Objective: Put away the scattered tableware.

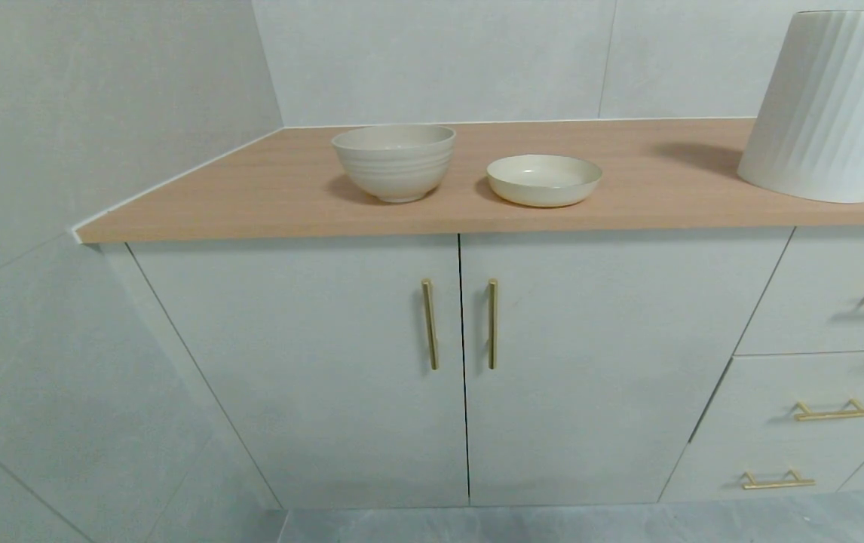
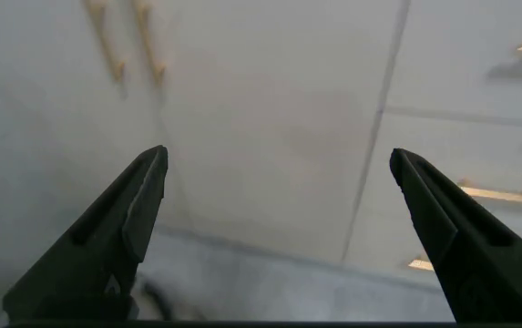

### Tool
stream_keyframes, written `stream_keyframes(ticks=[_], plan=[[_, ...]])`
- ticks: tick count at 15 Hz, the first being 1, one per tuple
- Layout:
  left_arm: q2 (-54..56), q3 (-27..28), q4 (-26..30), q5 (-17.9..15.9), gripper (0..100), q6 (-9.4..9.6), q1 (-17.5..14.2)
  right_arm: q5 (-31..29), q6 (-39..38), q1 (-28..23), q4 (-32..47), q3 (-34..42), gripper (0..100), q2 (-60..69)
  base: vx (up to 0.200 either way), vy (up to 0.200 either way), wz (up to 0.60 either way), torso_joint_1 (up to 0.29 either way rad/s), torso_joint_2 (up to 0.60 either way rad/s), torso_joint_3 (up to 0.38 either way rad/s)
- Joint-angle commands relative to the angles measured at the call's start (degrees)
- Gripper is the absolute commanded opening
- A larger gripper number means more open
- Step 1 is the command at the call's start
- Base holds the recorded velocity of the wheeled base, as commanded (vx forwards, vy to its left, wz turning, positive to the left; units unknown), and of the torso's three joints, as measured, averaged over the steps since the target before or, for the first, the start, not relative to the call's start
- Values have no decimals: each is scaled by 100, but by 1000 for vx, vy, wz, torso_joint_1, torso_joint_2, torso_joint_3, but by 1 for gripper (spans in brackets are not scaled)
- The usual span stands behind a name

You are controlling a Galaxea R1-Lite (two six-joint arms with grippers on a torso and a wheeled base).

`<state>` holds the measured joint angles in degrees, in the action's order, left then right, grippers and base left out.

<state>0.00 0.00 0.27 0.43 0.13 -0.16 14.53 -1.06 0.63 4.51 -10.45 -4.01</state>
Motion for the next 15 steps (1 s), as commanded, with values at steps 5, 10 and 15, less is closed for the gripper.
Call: stream_keyframes(ticks=[5,10,15], plan=[[0,0,0,1,100,4,-2,146,176,1070,85,-485,100,-2631,0,0,0,0,0,0],[0,0,-9,1,100,48,-2,129,132,2037,-750,-1741,100,-5778,0,0,0,0,0,0],[0,0,-9,1,100,48,-2,120,115,2740,-1734,-3025,100,-8063,0,0,0,0,0,0]])
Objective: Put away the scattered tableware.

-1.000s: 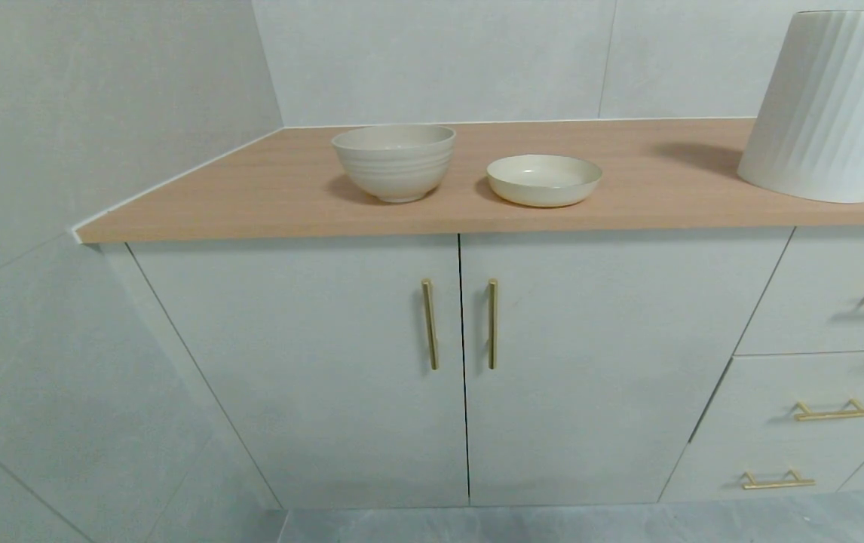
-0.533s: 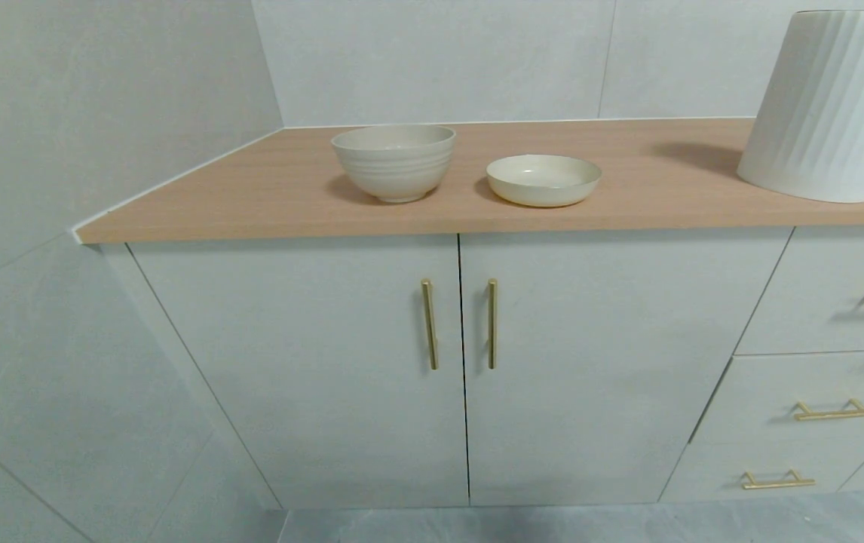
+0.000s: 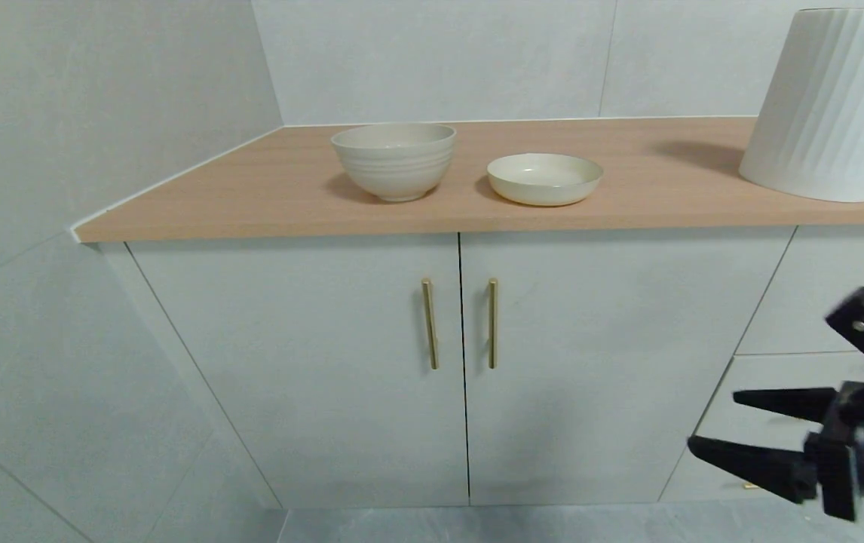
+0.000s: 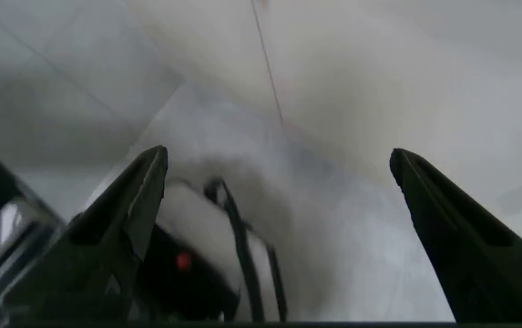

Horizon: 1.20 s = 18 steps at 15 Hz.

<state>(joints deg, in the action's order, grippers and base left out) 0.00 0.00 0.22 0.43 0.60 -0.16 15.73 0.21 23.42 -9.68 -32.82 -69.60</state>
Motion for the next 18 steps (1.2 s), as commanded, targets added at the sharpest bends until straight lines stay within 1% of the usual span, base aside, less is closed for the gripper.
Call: stream_keyframes(ticks=[1,2,3,5,8,10,11,12,15,18], plan=[[0,0,-4,1,100,-7,-2,1,-30,550,-377,-1086,100,-1865,0,0,0,0,0,0],[0,0,-4,1,100,-16,-2,9,-82,594,-438,-1262,100,-2049,0,0,0,0,0,0],[0,0,-4,1,100,-16,-2,9,-328,743,-623,-1614,100,-2374,0,0,0,0,0,0],[0,0,4,1,100,-25,-2,1,-662,972,-922,-2080,100,-2884,0,0,0,0,0,0],[0,0,4,1,100,-25,-2,-8,-689,1147,-1229,-2528,100,-3508,0,0,0,0,0,0],[0,0,4,1,100,-25,-2,-17,-689,1174,-1449,-2563,100,-3658,0,0,0,0,0,0],[0,0,4,1,100,-25,-2,-26,-768,1297,-1704,-2528,100,-3719,0,0,0,0,0,0],[0,0,4,1,100,-25,-2,-26,-812,1323,-1765,-2528,100,-3772,0,0,0,0,0,0],[0,0,4,1,100,-25,-2,-43,-1084,1341,-2644,-2545,100,-4290,0,0,0,0,0,0],[0,0,4,1,100,-25,-2,-52,-1146,1332,-2838,-2616,100,-4501,0,0,0,0,0,0]])
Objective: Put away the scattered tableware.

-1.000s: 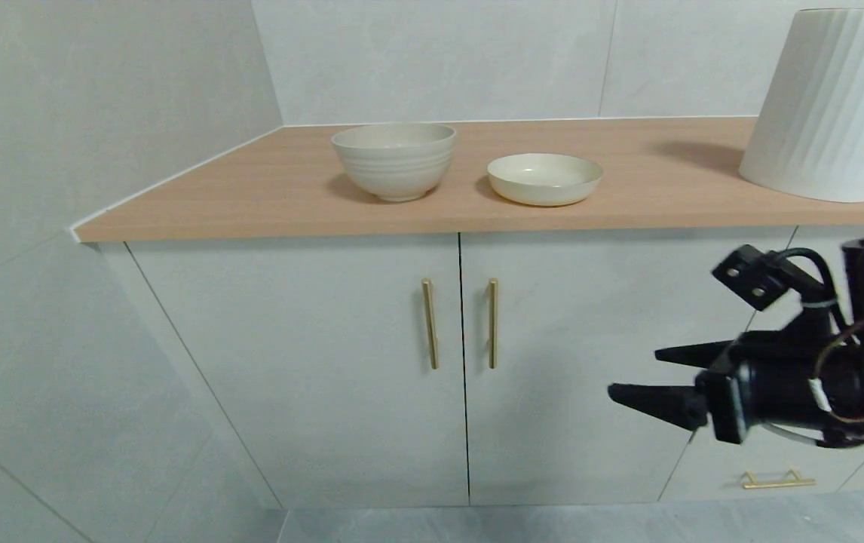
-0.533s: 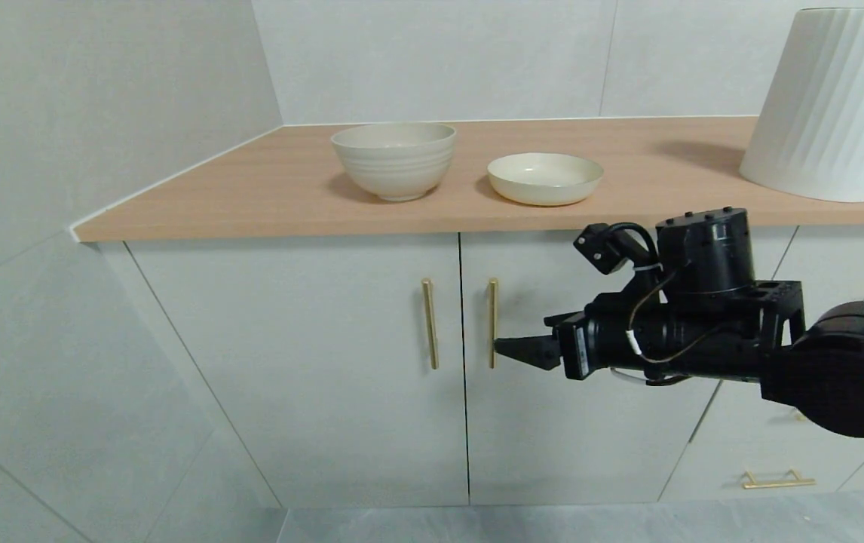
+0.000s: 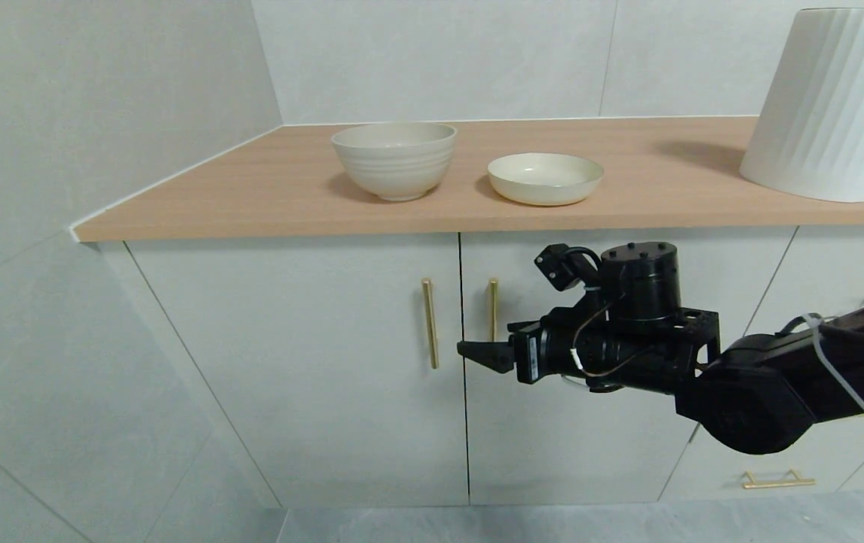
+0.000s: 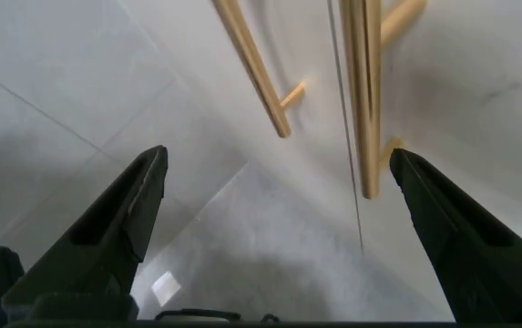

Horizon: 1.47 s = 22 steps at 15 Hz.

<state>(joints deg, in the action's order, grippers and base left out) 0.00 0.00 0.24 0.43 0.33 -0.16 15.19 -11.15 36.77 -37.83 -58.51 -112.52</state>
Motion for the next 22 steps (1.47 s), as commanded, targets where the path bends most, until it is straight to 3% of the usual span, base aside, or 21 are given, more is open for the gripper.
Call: stream_keyframes(ticks=[1,4,12,22], plan=[[0,0,2,1,100,2,-2,2,-62,-3,-32,-99,100,-253,0,0,0,0,0,0],[0,0,2,1,100,2,-2,-7,-396,-3,-568,-125,100,-420,0,0,0,0,0,0],[0,0,2,1,100,2,-2,-34,-827,24,-1069,-248,100,-587,0,0,0,0,0,0],[0,0,2,1,100,2,-2,-34,-906,393,-1113,-55,100,-490,0,0,0,0,0,0]])
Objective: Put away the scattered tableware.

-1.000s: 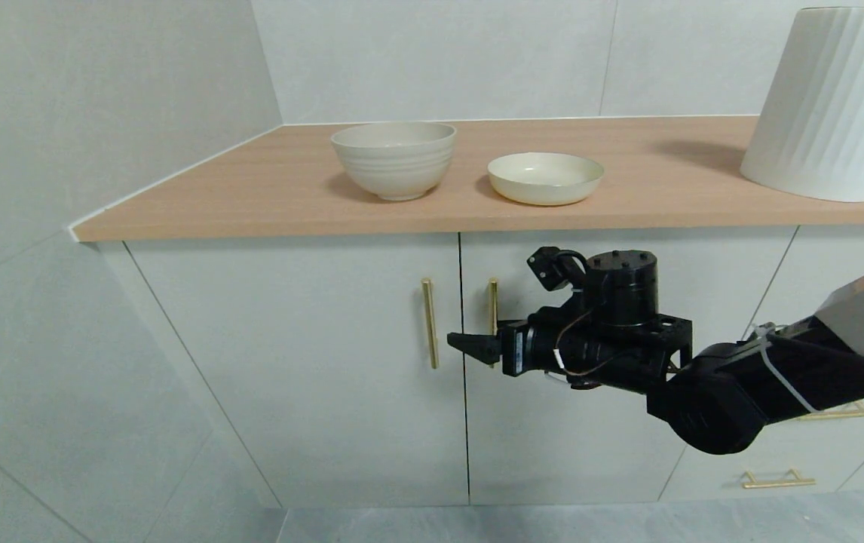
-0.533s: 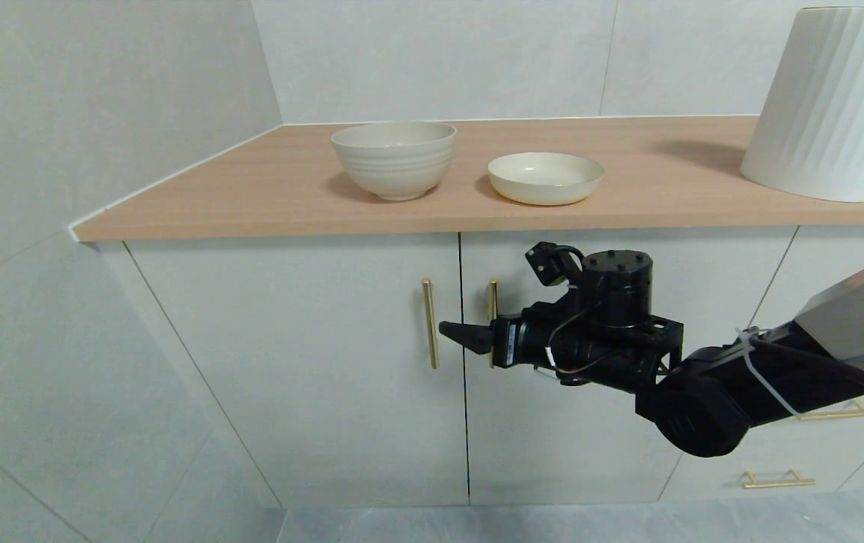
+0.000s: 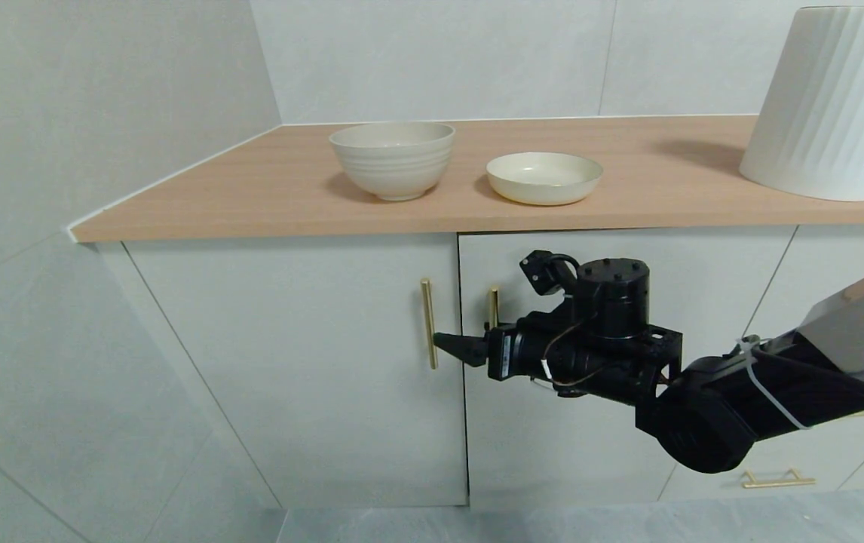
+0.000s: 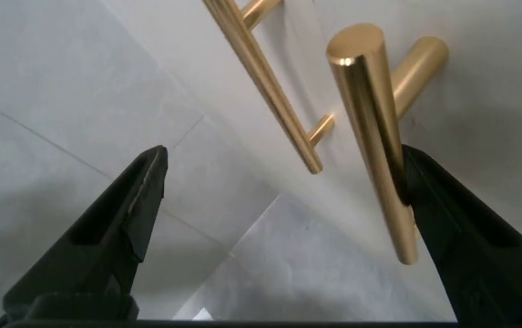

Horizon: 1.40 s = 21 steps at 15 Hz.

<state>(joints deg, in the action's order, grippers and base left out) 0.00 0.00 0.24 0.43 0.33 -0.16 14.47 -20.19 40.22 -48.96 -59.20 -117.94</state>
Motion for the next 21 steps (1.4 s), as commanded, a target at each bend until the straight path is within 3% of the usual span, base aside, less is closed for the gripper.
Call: stream_keyframes(ticks=[1,4,11,16,17,19,20,21], plan=[[0,0,-7,1,100,2,-2,38,-3,65,0,22,100,52,0,0,0,0,0,0],[0,0,2,1,100,2,-2,73,-20,74,0,356,100,325,0,0,0,0,0,0],[0,0,2,1,100,2,-2,513,-64,364,-9,1991,100,1775,0,0,0,0,0,0],[0,70,-16,-78,100,29,-2,636,-55,470,-9,2220,100,1924,0,0,0,0,0,0],[0,352,20,-210,100,-7,-2,636,-55,470,-9,2246,100,1933,0,0,0,0,0,0],[-132,1046,389,-1036,100,2,25,636,-55,478,-9,2272,100,1924,0,0,0,0,0,0],[-149,1081,415,-1080,100,11,25,636,-55,478,-9,2272,100,1924,0,0,0,0,0,0],[-984,2197,934,-1924,100,20,25,636,-55,478,-9,2281,100,1933,0,0,0,0,0,0]])
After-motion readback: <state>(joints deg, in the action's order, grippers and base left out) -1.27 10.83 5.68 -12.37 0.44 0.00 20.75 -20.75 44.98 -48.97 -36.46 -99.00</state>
